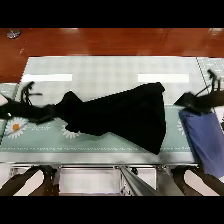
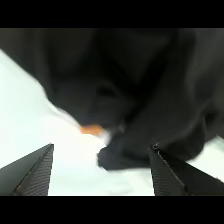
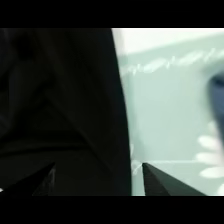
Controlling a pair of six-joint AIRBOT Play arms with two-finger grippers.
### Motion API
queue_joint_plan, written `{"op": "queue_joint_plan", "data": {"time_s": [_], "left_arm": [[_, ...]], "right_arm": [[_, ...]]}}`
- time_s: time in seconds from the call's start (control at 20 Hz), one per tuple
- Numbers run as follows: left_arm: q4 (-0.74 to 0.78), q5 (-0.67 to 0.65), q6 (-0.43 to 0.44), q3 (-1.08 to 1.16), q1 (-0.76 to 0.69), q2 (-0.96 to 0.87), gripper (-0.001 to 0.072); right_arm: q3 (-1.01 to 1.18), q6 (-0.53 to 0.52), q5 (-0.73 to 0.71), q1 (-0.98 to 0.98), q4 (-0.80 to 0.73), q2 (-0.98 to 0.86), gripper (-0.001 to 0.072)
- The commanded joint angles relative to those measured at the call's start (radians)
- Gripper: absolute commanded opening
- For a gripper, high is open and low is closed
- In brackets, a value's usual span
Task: Fold the shirts.
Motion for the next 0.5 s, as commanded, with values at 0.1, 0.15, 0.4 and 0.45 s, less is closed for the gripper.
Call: {"op": "queue_joint_plan", "data": {"time_s": [0.1,0.15,0.4,0.45], "left_arm": [[-0.356,0.103,0.164,-0.231,0.016,0.002,0.0703],[-0.374,0.101,0.174,-0.230,-0.006,-0.013,0.0702],[-0.435,0.135,0.240,-0.215,-0.137,-0.085,0.0263],[-0.447,0.135,0.270,-0.204,-0.143,-0.092,0.0033]], "right_arm": [[-0.330,-0.047,-0.081,-0.013,0.103,0.125,0.0617],[-0.348,-0.047,-0.081,-0.013,0.103,0.125,0.0617],[-0.371,-0.042,-0.116,-0.013,0.113,0.123,0.0617],[-0.371,-0.042,-0.122,-0.013,0.115,0.116,0.0617]]}}
